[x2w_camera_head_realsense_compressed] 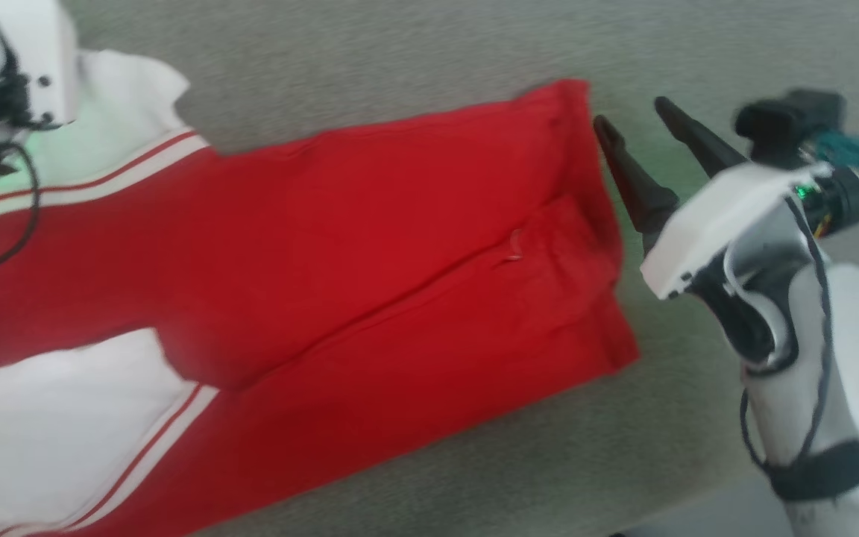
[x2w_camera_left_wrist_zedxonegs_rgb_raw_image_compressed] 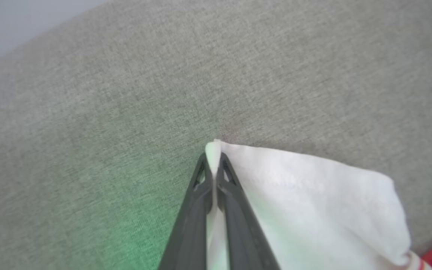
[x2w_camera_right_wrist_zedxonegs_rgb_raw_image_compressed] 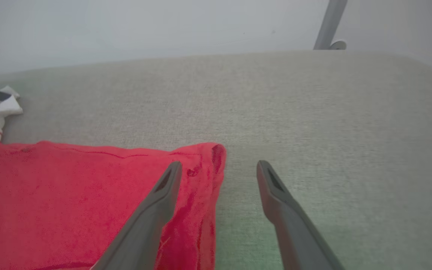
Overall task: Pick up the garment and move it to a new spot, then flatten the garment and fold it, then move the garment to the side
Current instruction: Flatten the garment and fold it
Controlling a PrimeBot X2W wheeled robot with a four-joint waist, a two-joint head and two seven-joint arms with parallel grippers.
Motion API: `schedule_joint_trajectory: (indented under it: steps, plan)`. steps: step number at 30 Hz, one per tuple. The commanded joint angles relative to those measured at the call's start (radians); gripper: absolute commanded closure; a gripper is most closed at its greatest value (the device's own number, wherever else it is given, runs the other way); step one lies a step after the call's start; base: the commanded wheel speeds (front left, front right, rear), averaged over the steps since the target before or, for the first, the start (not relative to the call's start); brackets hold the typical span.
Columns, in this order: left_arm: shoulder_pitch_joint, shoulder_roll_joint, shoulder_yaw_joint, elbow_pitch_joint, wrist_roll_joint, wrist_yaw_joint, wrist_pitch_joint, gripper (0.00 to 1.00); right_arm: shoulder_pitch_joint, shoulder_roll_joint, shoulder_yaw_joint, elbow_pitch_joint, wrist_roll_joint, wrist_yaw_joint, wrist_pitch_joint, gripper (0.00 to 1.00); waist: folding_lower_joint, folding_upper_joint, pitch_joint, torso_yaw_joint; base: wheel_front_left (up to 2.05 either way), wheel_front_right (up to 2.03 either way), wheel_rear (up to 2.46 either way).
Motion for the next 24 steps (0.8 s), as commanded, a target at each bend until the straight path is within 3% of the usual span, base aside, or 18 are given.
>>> schedule_joint_trajectory:
  steps: [1, 12, 13, 15, 20, 24]
  plan:
    - [-0.003, -0.03, -0.012, 0.025, 0.008, -0.012, -0.013, 1.0, -0.038, -0.011, 0.011, 0.032, -0.002, 0.0, 0.035, 0.0, 0.0, 0.0, 0.015, 0.041, 0.0, 0.0, 0.0]
    - [-0.08, -0.142, -0.028, 0.153, 0.022, -0.064, -0.091, 1.0, -0.208, -0.047, 0.123, 0.333, 0.047, 0.0, 0.362, 0.0, 0.0, 0.0, 0.034, 0.119, 0.0, 0.0, 0.0]
    - [-0.084, -0.151, -0.03, 0.164, 0.023, -0.069, -0.099, 1.0, -0.214, -0.05, 0.141, 0.36, 0.06, 0.0, 0.409, 0.24, 0.0, 0.0, 0.033, 0.125, 0.0, 0.0, 0.0]
    - [-0.092, -0.166, -0.032, 0.186, 0.021, -0.08, -0.111, 1.0, -0.228, -0.062, 0.166, 0.397, 0.083, 0.0, 0.478, 1.0, 0.0, 0.0, 0.031, 0.133, 0.0, 0.0, 0.0]
    - [-0.108, -0.187, -0.04, 0.225, 0.02, -0.099, -0.145, 1.0, -0.262, -0.091, 0.15, 0.413, 0.098, 0.0, 0.576, 1.0, 0.0, 0.0, 0.013, 0.159, 0.0, 0.0, 0.0]
    - [-0.13, -0.208, -0.043, 0.247, -0.002, -0.111, -0.13, 1.0, -0.271, -0.118, 0.125, 0.354, 0.099, 0.0, 0.583, 1.0, 0.0, 0.0, -0.024, 0.195, 0.0, 0.0, 0.0]
